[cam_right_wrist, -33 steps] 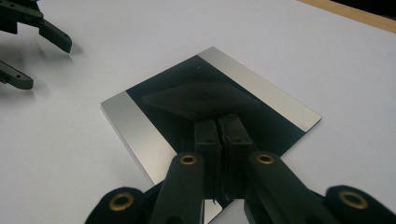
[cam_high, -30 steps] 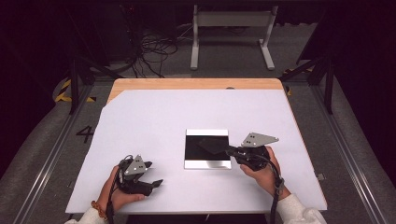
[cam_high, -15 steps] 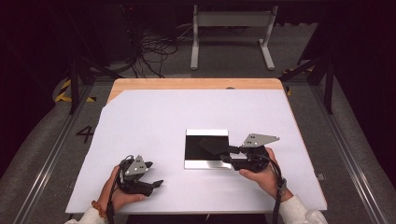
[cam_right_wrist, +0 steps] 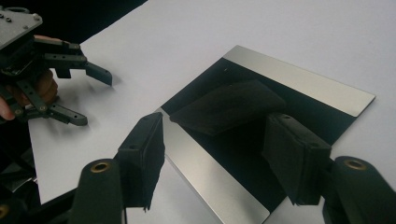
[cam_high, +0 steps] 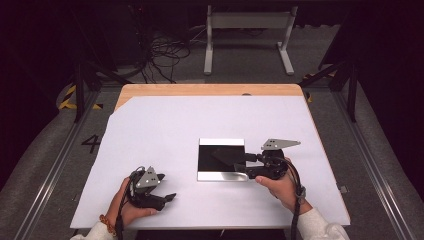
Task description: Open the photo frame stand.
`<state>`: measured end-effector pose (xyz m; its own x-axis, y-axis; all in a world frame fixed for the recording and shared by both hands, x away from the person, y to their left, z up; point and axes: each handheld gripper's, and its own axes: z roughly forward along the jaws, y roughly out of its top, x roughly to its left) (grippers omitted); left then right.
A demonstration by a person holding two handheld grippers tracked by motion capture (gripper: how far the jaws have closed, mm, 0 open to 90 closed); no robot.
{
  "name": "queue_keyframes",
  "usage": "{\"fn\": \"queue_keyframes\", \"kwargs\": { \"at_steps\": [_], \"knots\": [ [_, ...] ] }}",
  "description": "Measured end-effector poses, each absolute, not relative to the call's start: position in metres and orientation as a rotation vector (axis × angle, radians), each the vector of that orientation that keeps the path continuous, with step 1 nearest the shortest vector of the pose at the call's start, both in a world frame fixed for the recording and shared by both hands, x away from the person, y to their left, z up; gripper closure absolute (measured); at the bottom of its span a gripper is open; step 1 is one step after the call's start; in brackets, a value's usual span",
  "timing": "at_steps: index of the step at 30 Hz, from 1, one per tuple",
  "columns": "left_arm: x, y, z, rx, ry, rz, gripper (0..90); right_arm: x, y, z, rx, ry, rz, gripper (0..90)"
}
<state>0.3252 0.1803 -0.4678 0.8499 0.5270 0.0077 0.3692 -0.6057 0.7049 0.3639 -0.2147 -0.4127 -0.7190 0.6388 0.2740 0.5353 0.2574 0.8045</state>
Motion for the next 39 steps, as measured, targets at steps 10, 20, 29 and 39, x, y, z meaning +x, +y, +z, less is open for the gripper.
{"fn": "queue_keyframes", "kwargs": {
  "at_steps": [10, 20, 29, 39],
  "knots": [
    [0.326, 0.178, -0.468, 2.289, 0.644, 0.273, 23.5, 0.378, -0.211, -0.418, 1.32, 2.353, 1.547, 35.2],
    [0.326, 0.176, -0.468, 2.291, 0.636, 0.268, 23.5, 0.39, -0.202, -0.432, 1.452, 2.358, 1.6, 37.7],
    [0.33, 0.166, -0.467, 2.265, 0.631, 0.224, 23.1, 0.392, -0.201, -0.438, 1.441, 2.394, 1.619, 42.6],
    [0.353, 0.151, -0.462, 2.209, 0.655, 0.188, 22.3, 0.392, -0.205, -0.443, 1.393, 2.416, 1.619, 47.5]
  ]
}}
